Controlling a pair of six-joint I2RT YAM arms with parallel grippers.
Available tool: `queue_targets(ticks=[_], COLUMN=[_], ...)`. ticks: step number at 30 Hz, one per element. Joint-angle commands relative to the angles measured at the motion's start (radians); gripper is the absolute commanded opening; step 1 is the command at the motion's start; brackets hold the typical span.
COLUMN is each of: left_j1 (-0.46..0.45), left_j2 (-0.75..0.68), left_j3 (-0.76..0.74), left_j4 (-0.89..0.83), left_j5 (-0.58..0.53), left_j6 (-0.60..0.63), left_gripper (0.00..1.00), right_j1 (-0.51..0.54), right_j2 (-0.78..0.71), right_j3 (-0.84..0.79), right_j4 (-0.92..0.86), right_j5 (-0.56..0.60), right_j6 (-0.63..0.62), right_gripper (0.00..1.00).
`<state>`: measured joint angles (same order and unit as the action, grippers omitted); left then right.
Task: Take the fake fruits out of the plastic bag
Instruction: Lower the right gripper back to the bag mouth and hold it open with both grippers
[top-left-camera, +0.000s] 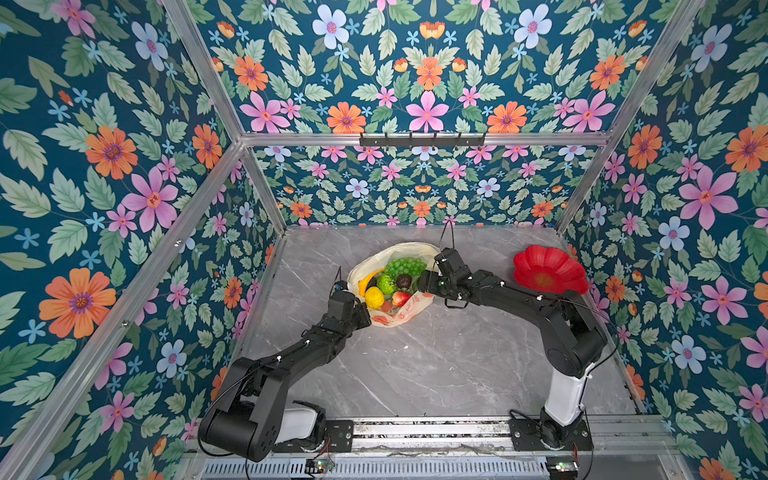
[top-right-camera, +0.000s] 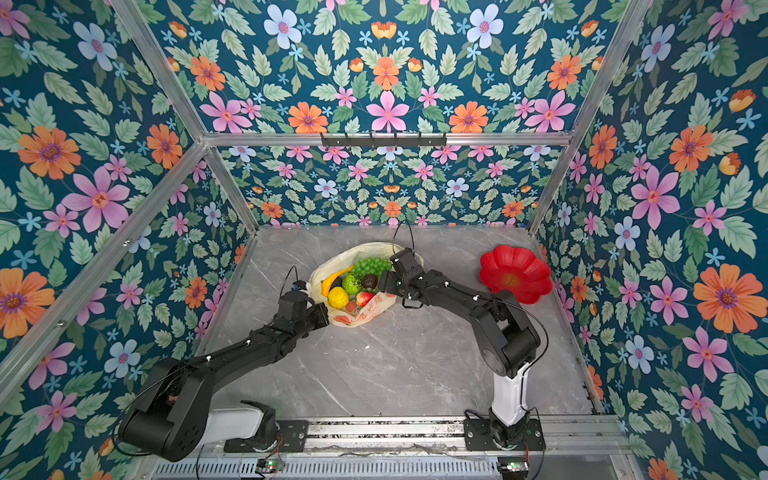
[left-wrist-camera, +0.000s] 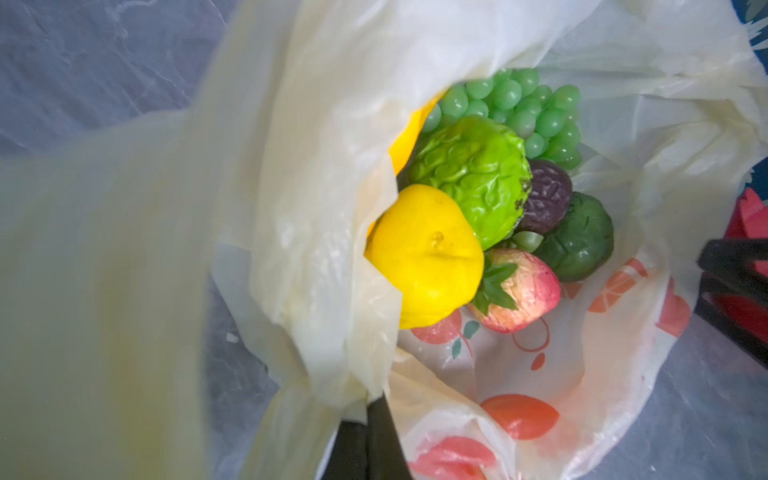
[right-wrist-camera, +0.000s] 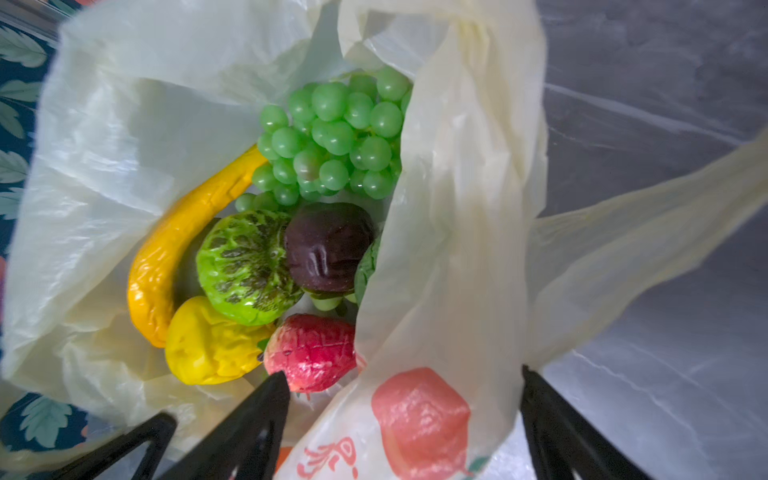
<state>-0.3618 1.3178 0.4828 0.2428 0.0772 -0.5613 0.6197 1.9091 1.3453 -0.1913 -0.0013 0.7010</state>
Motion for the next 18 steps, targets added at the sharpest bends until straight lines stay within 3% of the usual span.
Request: queue_targets(ticks=[1, 5, 8, 9, 11, 18], left_j1=[-0.002, -0.003, -0.002, -0.002, -0.002, -0.002], left_j2=[-0.003, -0.012, -0.015, -0.015, -0.012, 0.004], left_j3=[-0.006, -0.017, -0.022, -0.025, -0.033, -0.042], left_j4=[0.032, 0.035, 0.032, 0.034, 0.046, 0.079], left_j5=[0.004, -0.009, -0.02, -0.022, -0.024, -0.04], left_j6=[0.029, 0.032, 0.032, 0.032, 0.028, 0.008], left_gripper=[0.0, 0.0, 0.0, 0.0, 0.0, 0.0], right_j1=[0.016, 0.019, 0.012, 0.01, 0.003, -0.034], right_j2=[0.04, 0.049, 0.024, 0.008, -0.011, 0.012], right_j3=[0.043, 0.039, -0.001, -0.028, -0.075, -0.145], right_j4=[-0.101, -0.116, -0.094, -0.081, -0.042, 0.049], right_j5=[0.04, 0.051, 0.03, 0.031, 0.013, -0.048], right_j6=[0.001, -0.013, -0.074, -0.086, -0.092, -0.041], right_gripper=[0.87, 0.69, 0.46, 0.33, 0.2, 0.03])
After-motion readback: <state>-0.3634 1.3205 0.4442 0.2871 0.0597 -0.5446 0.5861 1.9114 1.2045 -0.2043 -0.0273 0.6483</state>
